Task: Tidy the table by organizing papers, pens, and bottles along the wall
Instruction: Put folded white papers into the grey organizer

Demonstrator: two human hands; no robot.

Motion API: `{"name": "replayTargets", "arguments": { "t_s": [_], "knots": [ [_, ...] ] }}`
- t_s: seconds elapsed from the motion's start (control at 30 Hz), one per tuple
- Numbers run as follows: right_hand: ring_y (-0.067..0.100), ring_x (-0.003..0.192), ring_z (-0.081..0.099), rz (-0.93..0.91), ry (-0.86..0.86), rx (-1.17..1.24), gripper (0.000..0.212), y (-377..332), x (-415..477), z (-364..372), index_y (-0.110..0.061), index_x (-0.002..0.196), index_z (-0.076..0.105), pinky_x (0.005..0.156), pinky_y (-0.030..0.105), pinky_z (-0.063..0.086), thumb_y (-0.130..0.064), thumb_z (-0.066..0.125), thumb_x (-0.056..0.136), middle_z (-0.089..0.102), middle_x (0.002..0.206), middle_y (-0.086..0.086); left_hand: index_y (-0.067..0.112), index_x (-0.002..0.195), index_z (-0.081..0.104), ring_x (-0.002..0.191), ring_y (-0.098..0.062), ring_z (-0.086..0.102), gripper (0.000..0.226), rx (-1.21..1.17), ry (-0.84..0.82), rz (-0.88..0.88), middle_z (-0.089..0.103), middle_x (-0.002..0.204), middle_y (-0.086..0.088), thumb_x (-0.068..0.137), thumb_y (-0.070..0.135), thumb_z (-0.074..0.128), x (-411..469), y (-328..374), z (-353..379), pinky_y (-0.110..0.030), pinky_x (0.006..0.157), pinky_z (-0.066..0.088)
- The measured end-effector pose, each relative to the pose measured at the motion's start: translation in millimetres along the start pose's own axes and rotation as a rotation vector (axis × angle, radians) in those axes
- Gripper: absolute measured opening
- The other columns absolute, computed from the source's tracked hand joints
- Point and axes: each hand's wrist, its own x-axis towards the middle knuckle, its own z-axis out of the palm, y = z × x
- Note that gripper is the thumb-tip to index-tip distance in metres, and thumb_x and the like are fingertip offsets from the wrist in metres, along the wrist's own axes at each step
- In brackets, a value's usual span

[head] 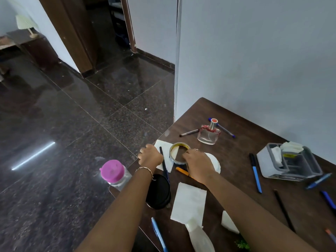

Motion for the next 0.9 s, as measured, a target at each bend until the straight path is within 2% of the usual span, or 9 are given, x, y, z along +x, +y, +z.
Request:
{"name": "replayTargets", "arguments": {
  "t_s": [0.2,0.4,0.5,0.57,0.63,0.73,0.9],
  "knots": [
    [0.025,0.103,0.054,-0.064,0.009,-0.096,0.015,7.6,12.7,10.1,-0.017,0.103,0.06,0.086,0.036,0.042,-0.016,0.055,0.089,0.061,0.107,0.006,0.001,0.136,0.031,0.129,-0.039,0.043,0.06,-0.112,-0.034,-0.022,0.038,0.141,-0.022,0.085,0.014,0.061,15.4,-0.5,-2.0,-0.047,0.104,0.042],
    [0.024,0.103,0.056,-0.07,0.061,-0.076,0.017,18.5,14.1,13.3,-0.019,0.104,0.061,0.089,0.036,0.041,-0.016,0.053,0.09,0.062,0.105,0.003,-0.001,0.122,0.048,0.111,-0.034,0.058,0.051,-0.291,-0.076,-0.05,0.059,0.123,-0.018,0.079,0.017,0.068,19.7,1.9,-4.8,-0.038,0.085,0.051],
    [0.022,0.104,0.056,-0.079,0.088,-0.064,0.019,22.8,13.4,13.1,-0.02,0.108,0.062,0.092,0.036,0.041,-0.018,0.055,0.09,0.064,0.105,0.002,0.001,0.108,0.054,0.098,-0.031,0.058,0.031,-0.3,-0.074,-0.013,0.06,0.107,-0.013,0.084,0.018,0.064,15.7,3.5,-6.1,-0.031,0.072,0.044],
    [0.02,0.102,0.057,-0.083,0.098,-0.057,0.019,24.2,14.0,13.6,-0.021,0.108,0.062,0.093,0.035,0.041,-0.02,0.056,0.09,0.064,0.104,0.001,0.005,0.095,0.053,0.087,-0.027,0.053,0.021,-0.311,-0.063,-0.007,0.057,0.094,-0.011,0.085,0.02,0.063,16.1,3.8,-5.7,-0.03,0.069,0.04],
    [0.02,0.101,0.058,-0.083,0.105,-0.059,0.018,25.4,14.5,14.4,-0.021,0.107,0.063,0.093,0.035,0.042,-0.021,0.056,0.09,0.065,0.103,0.0,0.005,0.085,0.054,0.084,-0.027,0.055,0.02,-0.312,-0.058,-0.004,0.056,0.085,-0.009,0.084,0.022,0.063,12.0,6.0,-7.2,-0.031,0.069,0.042],
    [0.02,0.101,0.057,-0.081,0.105,-0.062,0.019,26.1,14.4,16.9,-0.021,0.108,0.063,0.095,0.036,0.042,-0.021,0.055,0.09,0.065,0.103,0.0,0.006,0.087,0.06,0.087,-0.03,0.062,0.023,-0.318,-0.032,0.011,0.063,0.087,-0.01,0.079,0.027,0.063,11.5,6.0,-6.8,-0.033,0.072,0.047],
    [0.02,0.105,0.056,-0.088,0.104,-0.044,0.02,26.3,13.7,16.9,-0.022,0.11,0.062,0.096,0.036,0.041,-0.021,0.055,0.091,0.063,0.107,0.0,0.011,0.076,0.053,0.073,-0.025,0.055,0.019,-0.367,0.036,0.064,0.056,0.072,-0.003,0.083,0.028,0.058,5.1,7.7,-14.0,-0.029,0.058,0.036]
  ]
}}
